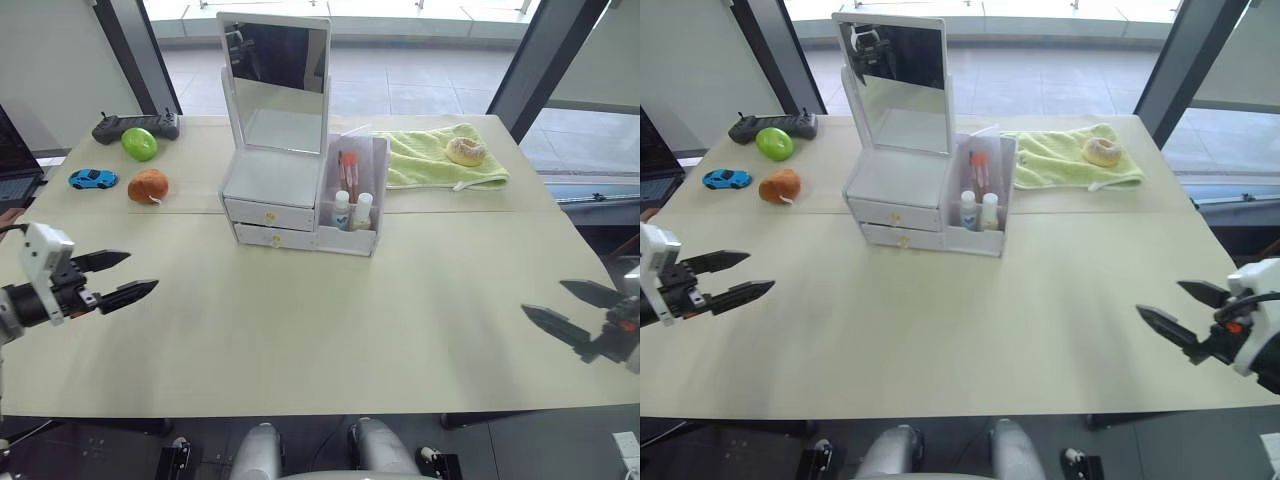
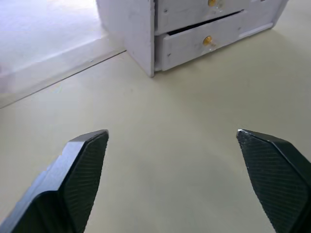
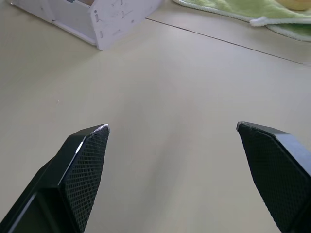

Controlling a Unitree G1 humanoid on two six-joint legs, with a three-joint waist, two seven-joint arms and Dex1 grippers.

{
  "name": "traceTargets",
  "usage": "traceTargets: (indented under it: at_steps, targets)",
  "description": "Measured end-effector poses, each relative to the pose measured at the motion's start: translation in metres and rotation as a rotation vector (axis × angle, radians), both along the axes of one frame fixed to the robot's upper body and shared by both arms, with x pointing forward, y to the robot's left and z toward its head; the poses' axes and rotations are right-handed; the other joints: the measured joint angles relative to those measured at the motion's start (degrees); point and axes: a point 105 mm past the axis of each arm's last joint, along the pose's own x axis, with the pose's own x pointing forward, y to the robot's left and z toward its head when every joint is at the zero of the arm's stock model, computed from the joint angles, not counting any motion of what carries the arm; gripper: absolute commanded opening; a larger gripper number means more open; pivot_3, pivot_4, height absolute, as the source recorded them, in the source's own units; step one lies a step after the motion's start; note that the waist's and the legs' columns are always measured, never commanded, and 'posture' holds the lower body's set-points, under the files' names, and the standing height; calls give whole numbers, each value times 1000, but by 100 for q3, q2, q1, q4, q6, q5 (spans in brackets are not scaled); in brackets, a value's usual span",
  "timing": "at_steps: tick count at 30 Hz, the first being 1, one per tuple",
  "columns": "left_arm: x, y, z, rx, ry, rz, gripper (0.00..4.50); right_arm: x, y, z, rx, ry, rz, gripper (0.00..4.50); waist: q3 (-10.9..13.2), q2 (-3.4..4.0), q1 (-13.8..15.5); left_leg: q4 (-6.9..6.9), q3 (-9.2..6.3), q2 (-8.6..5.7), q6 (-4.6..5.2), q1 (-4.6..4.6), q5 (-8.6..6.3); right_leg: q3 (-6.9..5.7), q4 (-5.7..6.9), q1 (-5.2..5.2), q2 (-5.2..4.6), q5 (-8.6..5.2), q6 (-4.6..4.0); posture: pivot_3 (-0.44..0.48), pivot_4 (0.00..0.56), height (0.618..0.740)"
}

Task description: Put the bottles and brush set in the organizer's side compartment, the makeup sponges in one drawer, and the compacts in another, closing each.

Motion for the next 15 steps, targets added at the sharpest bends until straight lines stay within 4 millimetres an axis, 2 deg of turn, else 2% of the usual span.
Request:
traceTargets:
  at_steps: [2,6,15]
  targets:
    - [-5,12,2,11,-7,49,4430,-3,-8,0,9,0,-13,4500,1,0,-16,-1,1,0,0,-3,0,0,0,-4,-1,-1,-1,0,150,740]
    - [-8,22,8,35,-34,101,4430,-2,-12,0,13,-3,-11,4500,2,4,-13,-3,3,0,0,-3,0,1,0,-3,-3,-1,-1,0,150,740]
    - [-6,18,8,47,-43,113,4430,0,-7,1,10,-7,3,4500,4,7,-18,-6,4,0,-1,-4,0,3,1,-5,-2,0,-1,0,150,740]
